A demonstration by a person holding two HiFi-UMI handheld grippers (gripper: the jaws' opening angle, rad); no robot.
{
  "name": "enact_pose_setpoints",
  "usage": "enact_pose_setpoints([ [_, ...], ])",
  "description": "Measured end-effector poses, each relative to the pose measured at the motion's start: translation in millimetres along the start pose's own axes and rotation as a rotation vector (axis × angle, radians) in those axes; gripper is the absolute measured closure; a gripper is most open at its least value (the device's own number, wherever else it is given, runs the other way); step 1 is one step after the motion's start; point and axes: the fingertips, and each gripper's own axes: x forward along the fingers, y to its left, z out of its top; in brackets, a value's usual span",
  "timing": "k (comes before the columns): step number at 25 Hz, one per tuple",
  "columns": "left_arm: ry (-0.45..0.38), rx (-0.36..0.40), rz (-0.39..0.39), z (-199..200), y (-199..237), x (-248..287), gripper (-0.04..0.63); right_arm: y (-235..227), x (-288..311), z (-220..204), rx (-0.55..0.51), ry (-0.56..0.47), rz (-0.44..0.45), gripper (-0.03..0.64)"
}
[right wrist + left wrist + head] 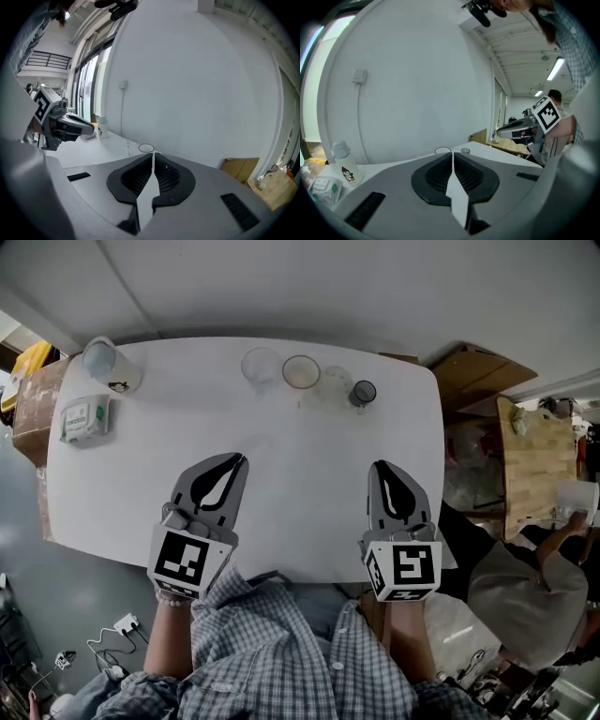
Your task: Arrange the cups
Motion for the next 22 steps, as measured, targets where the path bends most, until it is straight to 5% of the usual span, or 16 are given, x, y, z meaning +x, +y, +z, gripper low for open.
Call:
enact_pose_setpoints([
  [22, -0.04, -0.005, -0.05, 16.0, -8.1, -8.4, 0.574, 37.0, 5.2, 30.7, 0.025, -0.078, 0.088, 0.586],
])
